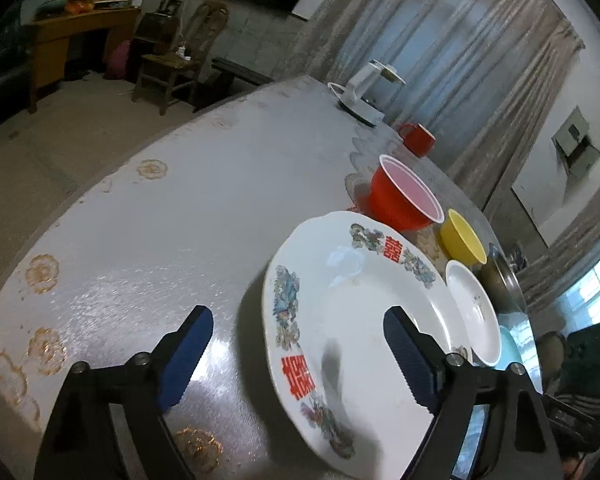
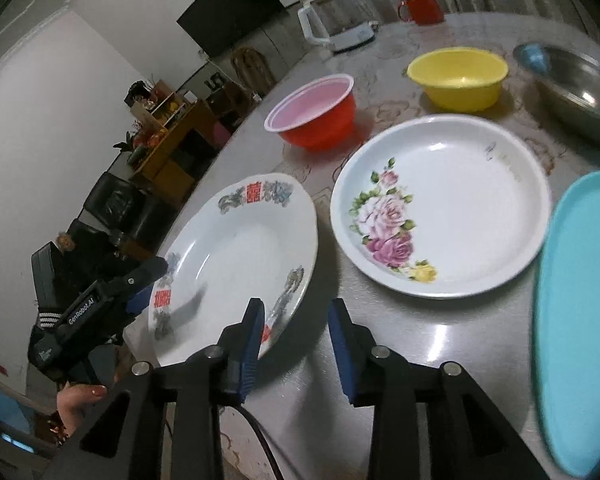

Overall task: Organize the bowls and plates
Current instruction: 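Grasp the rim of the large white red-character plate with both tools, then carry the large plate with both tools and lower it onto the teal tray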

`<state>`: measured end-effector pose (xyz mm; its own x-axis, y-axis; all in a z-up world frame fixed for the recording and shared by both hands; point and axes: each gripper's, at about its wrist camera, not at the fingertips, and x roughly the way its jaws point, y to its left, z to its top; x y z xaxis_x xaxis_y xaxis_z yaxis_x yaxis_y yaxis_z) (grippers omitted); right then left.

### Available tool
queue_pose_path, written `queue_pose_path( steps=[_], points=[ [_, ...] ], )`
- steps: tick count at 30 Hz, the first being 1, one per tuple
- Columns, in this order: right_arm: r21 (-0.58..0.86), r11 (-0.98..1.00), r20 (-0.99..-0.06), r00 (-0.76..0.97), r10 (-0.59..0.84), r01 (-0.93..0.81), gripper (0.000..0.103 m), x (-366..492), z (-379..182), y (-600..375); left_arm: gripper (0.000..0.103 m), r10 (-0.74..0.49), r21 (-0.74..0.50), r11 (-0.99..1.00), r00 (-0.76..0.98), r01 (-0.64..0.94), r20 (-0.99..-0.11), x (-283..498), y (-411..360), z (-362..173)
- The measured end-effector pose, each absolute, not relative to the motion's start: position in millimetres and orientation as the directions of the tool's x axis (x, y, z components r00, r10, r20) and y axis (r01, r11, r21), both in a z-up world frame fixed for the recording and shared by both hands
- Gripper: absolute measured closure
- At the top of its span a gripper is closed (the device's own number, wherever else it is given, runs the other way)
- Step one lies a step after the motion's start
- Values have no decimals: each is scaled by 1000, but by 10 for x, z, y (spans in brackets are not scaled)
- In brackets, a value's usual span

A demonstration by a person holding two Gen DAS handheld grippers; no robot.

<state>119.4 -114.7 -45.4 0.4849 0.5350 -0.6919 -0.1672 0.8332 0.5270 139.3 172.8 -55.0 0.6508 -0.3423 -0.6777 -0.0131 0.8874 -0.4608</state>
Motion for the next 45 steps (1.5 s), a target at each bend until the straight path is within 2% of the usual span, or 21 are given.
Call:
queue_pose_path(
  steps=[2,8,10,13,16,22,30,45],
  points=[
    [536,828,-694,473,543,-164,70,1251,-524,-1085,31,-340,-441,897,644,4,-685,1426,1692,-559],
    [537,821,-705,432,562,-191,77,1352,-676,-912,47,-340,-392,919,609,53,-716,1521,1597,-615],
    [543,816,-701,428,571,-199,83,1400,-744,-855,47,-324,-350,933,609,82,-724,1538,1535,-615],
    [498,832,-706,444,552,-244,83,1445,-765,-757,47,-287,-252,957,607,145,-741,1547,1390,-611],
    [410,854,-719,463,519,-320,79,1415,-725,-653,40,-212,-112,974,625,196,-751,1523,1228,-632],
    [292,883,-712,532,457,-368,75,1347,-723,-518,40,-201,-105,977,648,185,-734,1461,1253,-664],
    [337,868,-709,508,489,-365,75,1302,-693,-717,40,-173,-51,979,678,197,-715,1223,1087,-613],
    [310,865,-693,529,489,-393,75,839,-608,-986,41,-235,-90,968,708,236,-666,688,840,-574]
  ],
)
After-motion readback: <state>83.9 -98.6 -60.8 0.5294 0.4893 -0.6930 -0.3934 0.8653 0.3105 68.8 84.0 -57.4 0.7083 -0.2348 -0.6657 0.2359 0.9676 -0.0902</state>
